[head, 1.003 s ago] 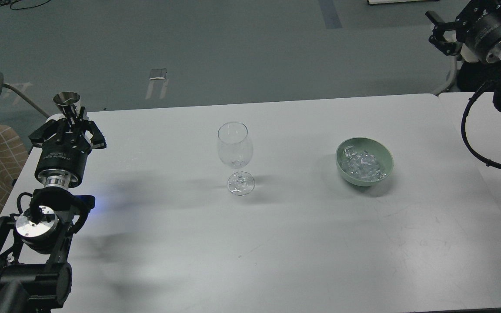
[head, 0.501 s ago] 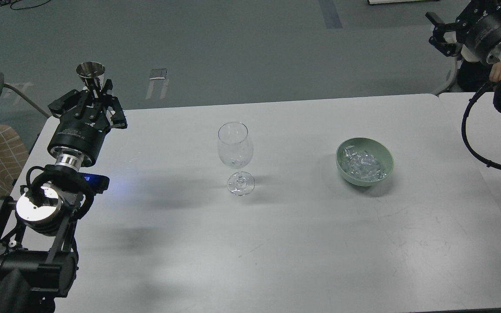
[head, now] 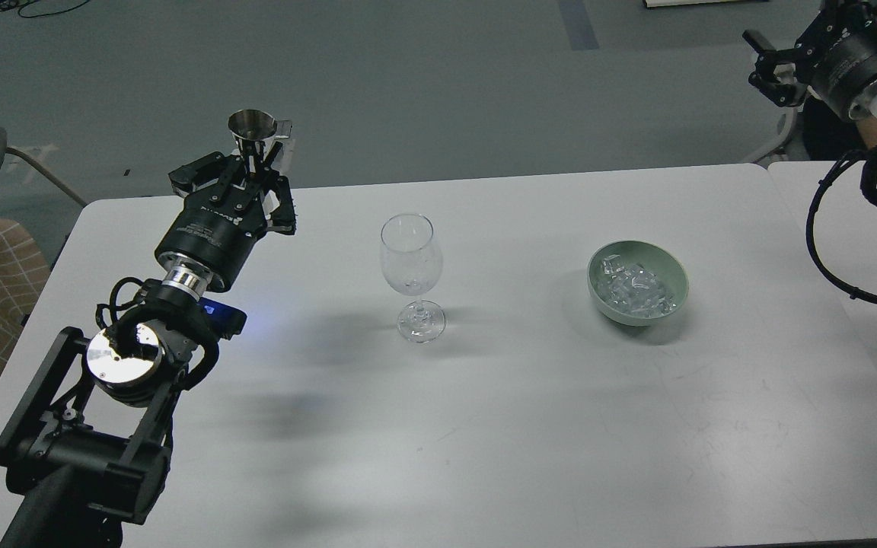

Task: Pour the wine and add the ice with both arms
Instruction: 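Carry the jigger with the left gripper to beside the wine glass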

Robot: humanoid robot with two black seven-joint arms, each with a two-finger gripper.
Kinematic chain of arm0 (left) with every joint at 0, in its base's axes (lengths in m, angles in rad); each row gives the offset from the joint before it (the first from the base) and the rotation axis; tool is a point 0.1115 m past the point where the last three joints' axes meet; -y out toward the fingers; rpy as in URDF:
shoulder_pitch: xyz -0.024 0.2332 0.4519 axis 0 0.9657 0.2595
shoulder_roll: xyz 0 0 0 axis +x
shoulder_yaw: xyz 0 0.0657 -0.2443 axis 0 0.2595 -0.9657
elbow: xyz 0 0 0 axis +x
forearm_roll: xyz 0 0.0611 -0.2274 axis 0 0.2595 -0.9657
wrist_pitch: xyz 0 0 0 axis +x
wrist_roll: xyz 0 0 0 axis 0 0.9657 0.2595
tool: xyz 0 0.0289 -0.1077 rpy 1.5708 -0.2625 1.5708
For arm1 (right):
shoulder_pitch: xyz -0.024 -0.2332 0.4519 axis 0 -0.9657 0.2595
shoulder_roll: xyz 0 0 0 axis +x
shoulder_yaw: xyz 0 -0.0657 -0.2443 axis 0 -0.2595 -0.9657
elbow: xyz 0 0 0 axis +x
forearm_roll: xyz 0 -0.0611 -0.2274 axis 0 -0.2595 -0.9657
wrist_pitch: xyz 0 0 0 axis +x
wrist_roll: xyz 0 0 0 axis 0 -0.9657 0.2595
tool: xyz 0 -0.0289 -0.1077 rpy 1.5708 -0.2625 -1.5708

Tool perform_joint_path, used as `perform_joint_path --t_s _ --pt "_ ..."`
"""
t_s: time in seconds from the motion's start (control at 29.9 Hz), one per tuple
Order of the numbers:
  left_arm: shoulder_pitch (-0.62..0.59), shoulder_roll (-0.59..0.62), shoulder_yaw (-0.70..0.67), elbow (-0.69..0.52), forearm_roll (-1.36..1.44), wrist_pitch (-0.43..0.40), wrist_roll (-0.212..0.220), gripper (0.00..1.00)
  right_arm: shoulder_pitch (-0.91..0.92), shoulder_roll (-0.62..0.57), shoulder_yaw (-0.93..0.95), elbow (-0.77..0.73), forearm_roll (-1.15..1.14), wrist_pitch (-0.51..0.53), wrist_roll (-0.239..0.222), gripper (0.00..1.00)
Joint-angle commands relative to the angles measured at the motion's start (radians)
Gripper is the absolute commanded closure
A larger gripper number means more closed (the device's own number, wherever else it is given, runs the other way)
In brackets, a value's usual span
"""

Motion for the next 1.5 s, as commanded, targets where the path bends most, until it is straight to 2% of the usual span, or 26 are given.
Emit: perform_joint_path --t_s 0.0,0.5,0.67,1.47 --pt "-0.018 -0.001 0.028 -0.002 0.043 0.019 0.001 1.00 0.000 0.000 -0.001 0.000 0.000 -0.001 0.000 0.00" --pt "-0.030 -0.079 0.074 -0.021 0.089 0.022 0.005 1.00 0.002 -0.004 0.001 0.001 0.000 0.000 -0.002 0.00" --pt "-0.018 -0.071 0.125 -0.021 0.162 0.010 0.008 1.00 0.002 -0.004 0.001 0.001 0.000 -0.001 0.000 0.00" --pt "0.002 -0.039 0.126 0.013 0.267 -0.014 0.009 1.00 0.002 -0.004 0.002 0.004 0.000 -0.001 0.000 0.00"
